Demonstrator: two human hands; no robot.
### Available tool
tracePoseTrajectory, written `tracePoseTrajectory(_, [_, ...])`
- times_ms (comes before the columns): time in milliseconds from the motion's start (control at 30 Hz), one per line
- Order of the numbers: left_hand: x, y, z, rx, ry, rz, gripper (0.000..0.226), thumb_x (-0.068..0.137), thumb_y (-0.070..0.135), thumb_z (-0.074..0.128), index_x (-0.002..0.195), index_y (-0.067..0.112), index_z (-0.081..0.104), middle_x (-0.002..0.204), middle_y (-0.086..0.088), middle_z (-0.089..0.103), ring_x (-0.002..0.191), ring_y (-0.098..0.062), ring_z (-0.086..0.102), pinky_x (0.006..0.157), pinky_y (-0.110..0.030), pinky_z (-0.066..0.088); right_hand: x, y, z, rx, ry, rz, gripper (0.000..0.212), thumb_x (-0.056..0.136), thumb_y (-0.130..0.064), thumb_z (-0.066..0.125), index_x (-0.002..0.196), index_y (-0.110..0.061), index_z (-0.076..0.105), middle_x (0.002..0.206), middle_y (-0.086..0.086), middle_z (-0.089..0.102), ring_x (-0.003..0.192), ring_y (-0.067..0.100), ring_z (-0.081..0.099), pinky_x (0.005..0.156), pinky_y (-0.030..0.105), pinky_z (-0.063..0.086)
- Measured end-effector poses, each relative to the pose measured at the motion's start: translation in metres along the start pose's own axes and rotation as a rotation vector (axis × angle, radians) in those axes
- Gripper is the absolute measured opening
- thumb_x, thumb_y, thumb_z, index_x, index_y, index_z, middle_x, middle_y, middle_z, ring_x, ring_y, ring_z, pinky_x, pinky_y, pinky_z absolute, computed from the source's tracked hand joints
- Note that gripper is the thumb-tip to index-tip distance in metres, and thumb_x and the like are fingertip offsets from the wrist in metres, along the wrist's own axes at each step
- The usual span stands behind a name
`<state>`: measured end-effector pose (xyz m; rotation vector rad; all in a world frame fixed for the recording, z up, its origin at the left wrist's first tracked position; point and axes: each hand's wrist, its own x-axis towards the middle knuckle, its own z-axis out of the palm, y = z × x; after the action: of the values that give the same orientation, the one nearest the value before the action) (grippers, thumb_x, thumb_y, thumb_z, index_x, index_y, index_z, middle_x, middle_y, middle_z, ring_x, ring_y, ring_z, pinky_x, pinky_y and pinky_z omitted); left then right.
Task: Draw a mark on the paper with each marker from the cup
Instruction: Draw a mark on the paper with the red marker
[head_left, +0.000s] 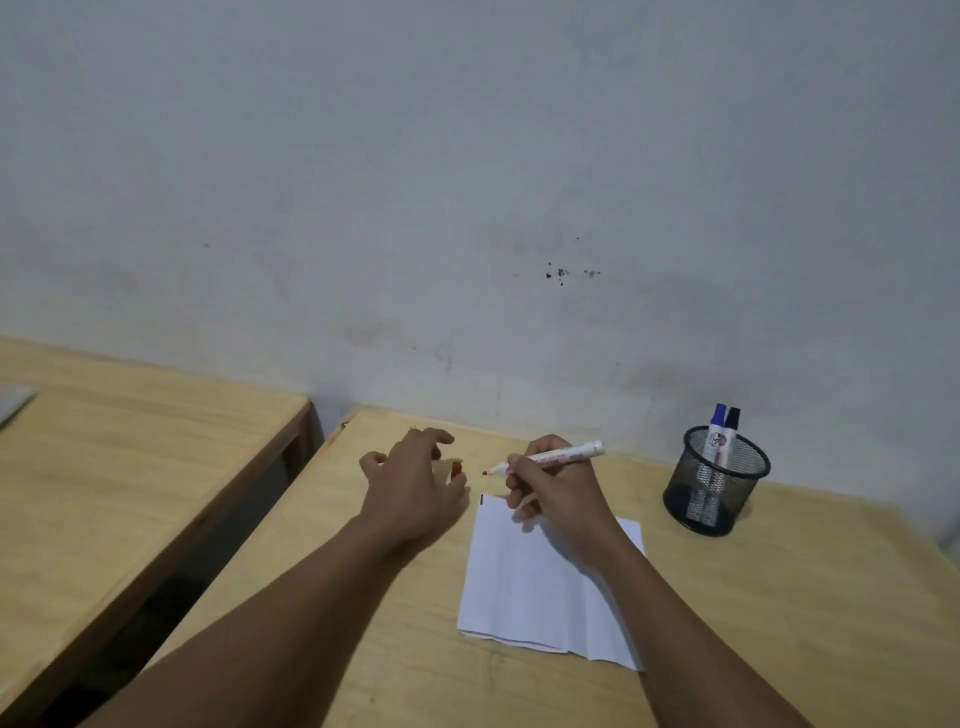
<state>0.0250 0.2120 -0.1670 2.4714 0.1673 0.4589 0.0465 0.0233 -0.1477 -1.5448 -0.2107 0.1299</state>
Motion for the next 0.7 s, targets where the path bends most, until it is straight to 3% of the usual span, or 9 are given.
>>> tracePoseTrajectory(100, [-0.021, 0.005, -0.001, -0.013, 0.009, 0.039, 0.036, 0.078, 0.057, 0.065, 0.098, 0.035, 0.044, 0.096, 0.017, 0.053, 0.091, -0.008, 0.053, 0.095, -0.039, 0.024, 0.004, 0.008, 0.007, -0.041, -0.028, 0.048, 0.011, 0.092, -0.008, 0.064, 0.091, 0.002, 0.067, 0.068, 0.015, 0.065, 0.056, 0.026, 0.056, 0.046, 0.027, 0.039])
tracePoseTrajectory(200, [-0.034, 0.003, 0.002, 0.111, -0.098, 0.048, 0.048, 0.066, 0.074, 0.061, 0.093, 0.038, 0.047, 0.104, 0.019, 0.052, 0.102, -0.008, 0.048, 0.099, -0.042, 0.025, 0.001, 0.019, 0.009, -0.159, 0.013, 0.031, 0.009, 0.090, -0.010, 0.066, 0.089, -0.005, 0.073, 0.069, 0.009, 0.071, 0.058, 0.021, 0.060, 0.047, 0.027, 0.045])
tracePoseTrajectory(300, [-0.032, -0.004, 0.007, 0.213, -0.158, 0.078, 0.050, 0.065, 0.079, 0.059, 0.095, 0.040, 0.052, 0.120, 0.019, 0.052, 0.115, -0.010, 0.042, 0.107, -0.047, 0.021, 0.000, 0.028, 0.007, -0.303, 0.081, -0.048, 0.002, 0.086, -0.015, 0.073, 0.085, -0.013, 0.074, 0.074, 0.005, 0.074, 0.057, 0.007, 0.063, 0.050, 0.023, 0.049])
tracePoseTrajectory(433, [-0.026, -0.008, 0.008, 0.192, -0.207, 0.131, 0.044, 0.071, 0.076, 0.060, 0.102, 0.046, 0.056, 0.133, 0.019, 0.051, 0.125, -0.012, 0.036, 0.110, -0.053, 0.018, 0.008, 0.033, 0.007, -0.275, 0.115, -0.055, 0.016, 0.089, -0.022, 0.073, 0.080, -0.009, 0.072, 0.066, 0.005, 0.071, 0.056, 0.012, 0.063, 0.054, 0.028, 0.052])
tracePoseTrajectory(567, [-0.028, -0.004, 0.003, 0.255, -0.293, 0.191, 0.045, 0.082, 0.068, 0.056, 0.122, 0.048, 0.059, 0.141, 0.015, 0.048, 0.130, -0.016, 0.031, 0.109, -0.064, 0.021, 0.010, 0.034, 0.008, -0.274, 0.110, -0.039, 0.021, 0.092, -0.022, 0.070, 0.080, -0.004, 0.071, 0.066, 0.007, 0.071, 0.053, 0.013, 0.062, 0.054, 0.022, 0.050])
tracePoseTrajectory(700, [-0.027, -0.003, 0.002, 0.267, -0.341, 0.171, 0.049, 0.082, 0.070, 0.055, 0.126, 0.049, 0.058, 0.140, 0.014, 0.046, 0.131, -0.016, 0.029, 0.108, -0.069, 0.019, 0.011, 0.035, 0.008, -0.313, 0.096, -0.041, 0.023, 0.092, -0.024, 0.070, 0.079, -0.005, 0.072, 0.067, 0.006, 0.072, 0.053, 0.013, 0.062, 0.054, 0.020, 0.049])
